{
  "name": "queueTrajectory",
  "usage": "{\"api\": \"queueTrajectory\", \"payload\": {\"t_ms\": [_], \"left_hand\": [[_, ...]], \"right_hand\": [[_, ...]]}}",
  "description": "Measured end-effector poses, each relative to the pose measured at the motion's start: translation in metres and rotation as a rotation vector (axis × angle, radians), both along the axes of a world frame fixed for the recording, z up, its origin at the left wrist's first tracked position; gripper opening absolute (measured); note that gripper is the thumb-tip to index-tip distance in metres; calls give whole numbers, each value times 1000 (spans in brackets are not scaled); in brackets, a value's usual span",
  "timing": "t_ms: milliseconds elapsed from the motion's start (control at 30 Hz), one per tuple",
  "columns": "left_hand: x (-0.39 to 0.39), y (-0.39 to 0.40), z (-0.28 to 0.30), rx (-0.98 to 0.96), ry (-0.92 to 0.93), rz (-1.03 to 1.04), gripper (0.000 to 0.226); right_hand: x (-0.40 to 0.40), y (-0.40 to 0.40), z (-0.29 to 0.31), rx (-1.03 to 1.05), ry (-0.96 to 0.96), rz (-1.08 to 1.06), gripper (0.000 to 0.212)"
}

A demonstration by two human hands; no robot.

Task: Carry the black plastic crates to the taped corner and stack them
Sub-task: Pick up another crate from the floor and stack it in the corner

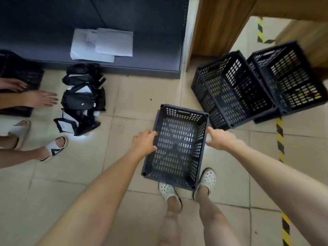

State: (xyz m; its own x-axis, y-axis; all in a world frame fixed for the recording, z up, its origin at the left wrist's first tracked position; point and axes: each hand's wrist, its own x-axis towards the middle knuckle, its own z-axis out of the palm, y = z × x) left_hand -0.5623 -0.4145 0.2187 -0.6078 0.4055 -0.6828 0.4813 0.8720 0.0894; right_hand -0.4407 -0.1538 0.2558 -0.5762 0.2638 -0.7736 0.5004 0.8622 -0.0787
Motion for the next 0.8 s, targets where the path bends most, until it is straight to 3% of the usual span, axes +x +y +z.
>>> {"api": "queueTrajectory", "payload": {"t_ms": [200, 567, 800], "left_hand": [[-3, -1, -78, 24, -13, 80, 65], [-25, -22, -230, -50, -74, 194, 80], [-34, -17, -303, 41, -173, 368, 85]], "right_hand": [[15, 4, -65, 16, -57, -128, 61], [20, 19, -221, -23, -170, -216, 60], [17, 21, -302, -66, -233, -471, 68]]}}
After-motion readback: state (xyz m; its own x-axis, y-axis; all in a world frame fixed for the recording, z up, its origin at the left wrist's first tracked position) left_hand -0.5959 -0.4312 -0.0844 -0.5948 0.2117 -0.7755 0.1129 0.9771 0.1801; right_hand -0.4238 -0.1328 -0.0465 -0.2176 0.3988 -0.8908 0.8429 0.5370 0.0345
